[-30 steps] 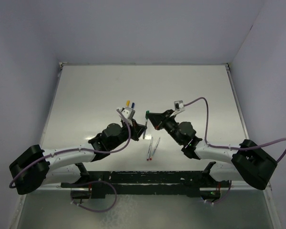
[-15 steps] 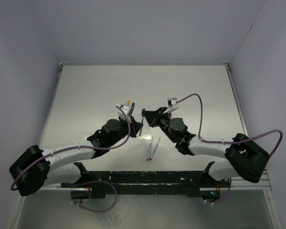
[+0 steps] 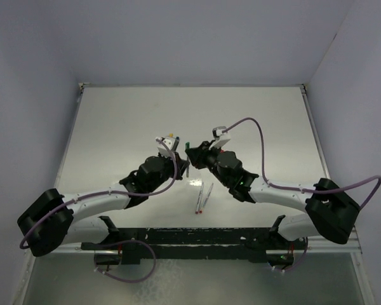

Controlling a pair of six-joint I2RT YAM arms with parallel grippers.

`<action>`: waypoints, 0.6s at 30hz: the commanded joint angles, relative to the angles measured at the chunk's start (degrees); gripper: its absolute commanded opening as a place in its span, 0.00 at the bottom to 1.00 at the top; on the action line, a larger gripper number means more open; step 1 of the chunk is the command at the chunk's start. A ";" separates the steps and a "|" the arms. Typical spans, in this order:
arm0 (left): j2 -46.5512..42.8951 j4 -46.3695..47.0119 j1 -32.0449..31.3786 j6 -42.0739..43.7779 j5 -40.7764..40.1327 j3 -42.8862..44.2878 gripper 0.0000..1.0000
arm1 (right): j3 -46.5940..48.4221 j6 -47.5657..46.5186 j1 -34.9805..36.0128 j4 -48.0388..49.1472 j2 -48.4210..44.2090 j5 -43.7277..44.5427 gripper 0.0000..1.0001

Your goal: Insert the pens into the pen caps

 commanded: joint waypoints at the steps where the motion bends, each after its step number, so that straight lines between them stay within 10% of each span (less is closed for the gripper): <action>1: 1.27 8.62 1.12 -2.11 -3.94 1.77 0.00 | 7.74 -9.16 1.67 -10.34 -4.10 7.73 0.54; 5: 2.09 7.94 1.12 -3.06 -5.63 -0.38 0.00 | 9.41 -12.01 0.69 -11.24 -8.59 12.63 0.75; 18: 14.07 -9.97 3.23 2.84 -7.33 14.28 0.00 | 2.72 -5.55 0.30 -24.01 -21.30 22.96 0.74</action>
